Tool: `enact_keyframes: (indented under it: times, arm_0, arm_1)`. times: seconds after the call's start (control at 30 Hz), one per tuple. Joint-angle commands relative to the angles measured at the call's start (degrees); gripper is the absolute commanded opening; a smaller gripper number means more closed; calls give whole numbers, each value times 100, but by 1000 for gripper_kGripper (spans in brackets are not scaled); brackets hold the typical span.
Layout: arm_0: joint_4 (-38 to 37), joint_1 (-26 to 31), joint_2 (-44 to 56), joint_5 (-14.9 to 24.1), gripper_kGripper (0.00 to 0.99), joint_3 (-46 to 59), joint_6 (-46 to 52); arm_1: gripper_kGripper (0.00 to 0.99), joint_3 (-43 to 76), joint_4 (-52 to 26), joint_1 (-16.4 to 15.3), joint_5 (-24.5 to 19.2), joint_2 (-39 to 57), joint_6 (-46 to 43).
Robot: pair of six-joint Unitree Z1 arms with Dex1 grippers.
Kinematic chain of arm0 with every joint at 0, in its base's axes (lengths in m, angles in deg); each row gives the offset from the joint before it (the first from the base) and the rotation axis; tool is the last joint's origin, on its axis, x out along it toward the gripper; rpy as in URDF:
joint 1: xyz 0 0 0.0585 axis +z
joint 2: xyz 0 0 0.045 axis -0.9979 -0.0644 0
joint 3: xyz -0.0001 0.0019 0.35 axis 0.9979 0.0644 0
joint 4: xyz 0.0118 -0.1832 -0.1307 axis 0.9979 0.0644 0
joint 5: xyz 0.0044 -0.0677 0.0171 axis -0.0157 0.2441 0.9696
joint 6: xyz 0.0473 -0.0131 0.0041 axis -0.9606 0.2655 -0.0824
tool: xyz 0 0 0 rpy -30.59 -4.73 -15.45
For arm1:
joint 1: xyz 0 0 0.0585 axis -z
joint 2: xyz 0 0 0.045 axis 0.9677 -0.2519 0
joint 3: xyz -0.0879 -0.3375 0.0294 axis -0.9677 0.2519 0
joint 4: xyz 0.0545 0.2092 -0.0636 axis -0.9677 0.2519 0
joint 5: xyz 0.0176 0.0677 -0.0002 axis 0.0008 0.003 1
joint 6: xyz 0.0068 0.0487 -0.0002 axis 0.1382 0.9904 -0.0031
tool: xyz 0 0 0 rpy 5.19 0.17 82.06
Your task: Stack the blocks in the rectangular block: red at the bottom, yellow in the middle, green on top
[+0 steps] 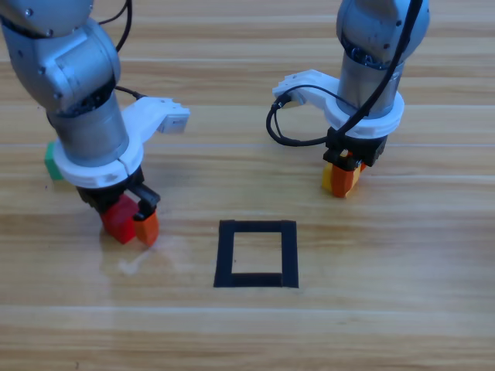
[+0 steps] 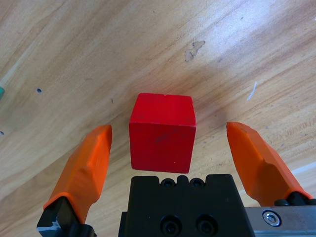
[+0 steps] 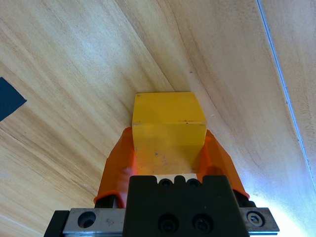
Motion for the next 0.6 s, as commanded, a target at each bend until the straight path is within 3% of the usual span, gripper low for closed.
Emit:
enact_keyframes:
  times: [0.03,0.17,0.3,0.4,0.6]
  arm_0:
    - [-177,-112,-285,10,985,88,72]
    - [-247,-112,-355,19,936,132,54]
    - [-308,-103,-408,1,815,185,2]
    - [-308,-85,-426,-17,692,176,2]
    - [-308,-50,-435,-17,341,176,2]
  arm_1:
    - [0,52,96,486,517,-327,100]
    - [0,271,122,644,702,77,354]
    - [0,764,113,644,816,692,759]
    - [0,1221,113,635,772,1255,1356]
    - [0,2170,78,565,711,2423,2543]
